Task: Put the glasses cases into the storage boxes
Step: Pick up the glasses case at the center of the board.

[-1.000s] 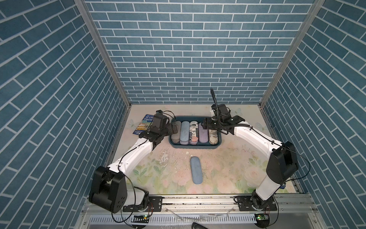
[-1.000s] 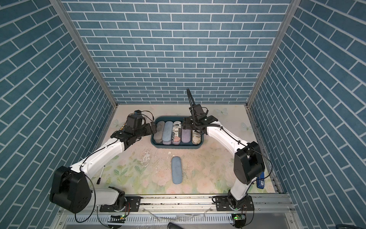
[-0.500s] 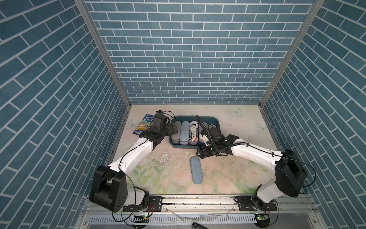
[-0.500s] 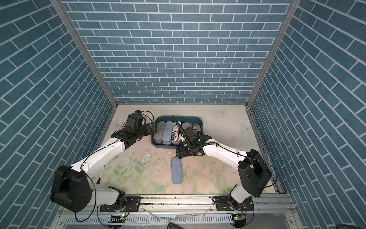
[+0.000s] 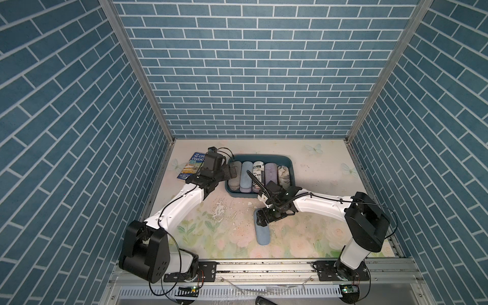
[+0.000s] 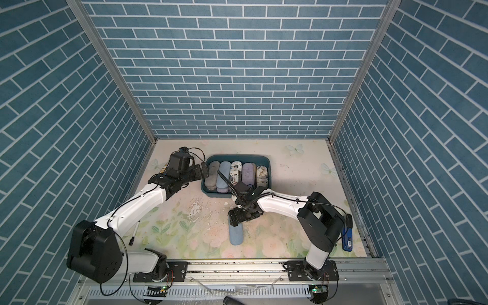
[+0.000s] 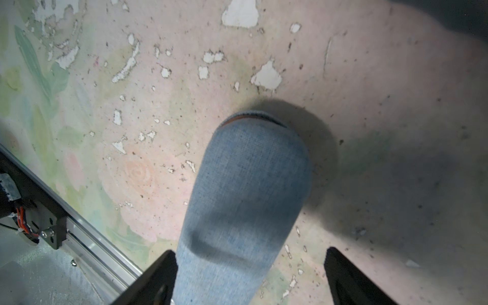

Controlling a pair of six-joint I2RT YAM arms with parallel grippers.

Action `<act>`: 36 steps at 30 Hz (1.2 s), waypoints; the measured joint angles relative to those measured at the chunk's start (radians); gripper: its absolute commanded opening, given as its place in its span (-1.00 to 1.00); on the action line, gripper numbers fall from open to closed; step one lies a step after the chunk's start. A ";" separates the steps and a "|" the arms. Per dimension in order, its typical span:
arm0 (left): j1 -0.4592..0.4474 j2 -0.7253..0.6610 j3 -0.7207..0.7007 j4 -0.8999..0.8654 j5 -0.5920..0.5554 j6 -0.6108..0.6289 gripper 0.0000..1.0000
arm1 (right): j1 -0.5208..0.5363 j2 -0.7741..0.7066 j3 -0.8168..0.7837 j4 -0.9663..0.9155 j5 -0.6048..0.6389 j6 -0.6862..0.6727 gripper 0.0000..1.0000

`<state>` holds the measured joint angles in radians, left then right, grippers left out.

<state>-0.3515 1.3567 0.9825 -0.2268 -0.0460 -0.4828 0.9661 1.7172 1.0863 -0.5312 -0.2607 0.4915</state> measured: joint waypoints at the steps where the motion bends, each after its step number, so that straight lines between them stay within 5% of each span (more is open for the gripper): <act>1: 0.000 -0.002 0.000 0.000 -0.002 0.000 0.99 | 0.003 0.008 0.013 -0.002 -0.001 0.000 0.78; 11: 0.000 -0.005 -0.002 -0.001 -0.012 0.000 0.99 | 0.034 0.097 0.086 -0.034 -0.008 -0.020 0.75; 22: 0.001 -0.006 -0.002 -0.006 -0.023 0.001 0.99 | 0.085 0.179 0.190 -0.117 0.061 -0.075 0.45; 36: 0.003 -0.006 -0.002 -0.008 -0.024 0.001 0.99 | 0.121 0.196 0.222 -0.169 0.169 -0.090 0.47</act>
<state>-0.3489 1.3502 0.9806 -0.2352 -0.0704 -0.4820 1.0866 1.9137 1.3083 -0.6998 -0.0917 0.4019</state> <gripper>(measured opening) 0.995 0.735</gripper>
